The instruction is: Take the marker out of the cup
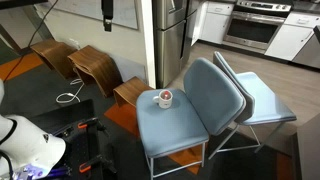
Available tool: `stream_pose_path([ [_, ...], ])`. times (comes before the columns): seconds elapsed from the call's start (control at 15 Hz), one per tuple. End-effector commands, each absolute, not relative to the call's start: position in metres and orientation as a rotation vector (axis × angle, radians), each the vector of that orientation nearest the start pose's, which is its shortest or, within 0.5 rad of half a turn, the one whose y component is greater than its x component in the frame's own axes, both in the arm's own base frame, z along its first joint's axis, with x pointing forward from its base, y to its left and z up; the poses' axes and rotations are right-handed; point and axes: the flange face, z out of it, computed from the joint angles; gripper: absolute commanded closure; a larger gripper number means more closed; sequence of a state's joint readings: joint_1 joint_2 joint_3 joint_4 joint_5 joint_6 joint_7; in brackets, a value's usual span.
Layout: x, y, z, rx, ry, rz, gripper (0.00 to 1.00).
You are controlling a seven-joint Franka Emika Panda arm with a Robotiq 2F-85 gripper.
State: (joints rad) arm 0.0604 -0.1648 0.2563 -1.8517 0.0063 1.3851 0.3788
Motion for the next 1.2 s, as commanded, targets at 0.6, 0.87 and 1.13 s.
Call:
stream_pose_path([
  [0.6,0.448,0.156,0.565,-3.245,0.116,0.454,0.0],
  [0.87,0.458,0.153,0.559,-3.241,0.082,0.477,0.0],
  [1.13,0.504,0.138,0.521,-3.257,-0.166,0.446,0.0],
])
